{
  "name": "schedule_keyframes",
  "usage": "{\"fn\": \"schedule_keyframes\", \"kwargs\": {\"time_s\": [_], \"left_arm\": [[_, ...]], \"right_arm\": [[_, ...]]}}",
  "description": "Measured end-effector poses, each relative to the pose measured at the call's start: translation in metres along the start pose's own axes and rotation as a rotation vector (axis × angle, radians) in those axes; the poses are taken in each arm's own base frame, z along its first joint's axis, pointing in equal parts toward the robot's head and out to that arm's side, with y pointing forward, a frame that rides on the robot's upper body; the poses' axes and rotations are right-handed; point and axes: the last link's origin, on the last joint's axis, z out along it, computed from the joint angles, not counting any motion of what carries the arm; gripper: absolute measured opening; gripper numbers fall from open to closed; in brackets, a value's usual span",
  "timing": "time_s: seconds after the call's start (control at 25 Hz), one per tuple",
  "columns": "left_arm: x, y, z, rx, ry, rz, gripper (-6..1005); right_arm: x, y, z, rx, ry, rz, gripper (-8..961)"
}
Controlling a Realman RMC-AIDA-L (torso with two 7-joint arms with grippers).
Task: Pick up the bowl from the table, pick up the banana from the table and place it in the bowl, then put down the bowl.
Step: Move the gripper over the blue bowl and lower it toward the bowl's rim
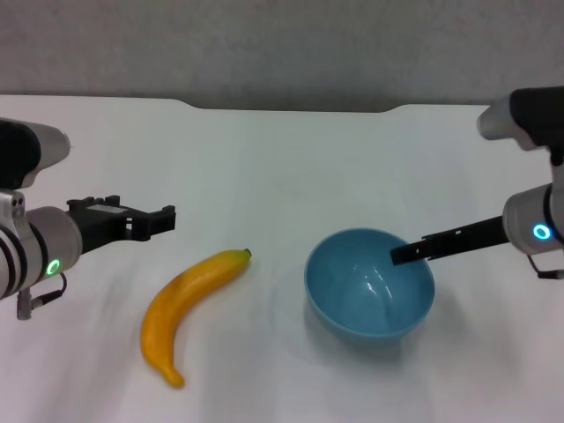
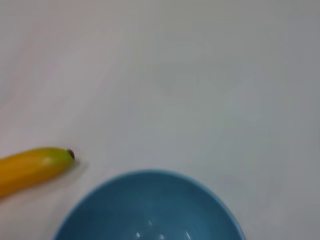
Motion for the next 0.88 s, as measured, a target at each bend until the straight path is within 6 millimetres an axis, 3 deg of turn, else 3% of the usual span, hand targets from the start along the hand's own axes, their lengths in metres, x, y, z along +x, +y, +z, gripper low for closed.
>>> {"fn": "schedule_keyframes", "kwargs": {"time_s": [0.24,0.6,0.88], "left_arm": [[0.001,0.000,0.000,-0.001,0.000,0.001,879],[0.003,0.002,0.001,-0.007,0.002,-0.001,879],[0.006,0.005,0.004,-0.016,0.005,0.003,880]], "right_arm": [[0.007,-0.006,0.015,0.008,0.060,0.038,889],[0.011,-0.008,0.022,0.024,0.059,0.013,888],[0.012,-0.007,0.028,0.029,0.072,0.017,817]]}}
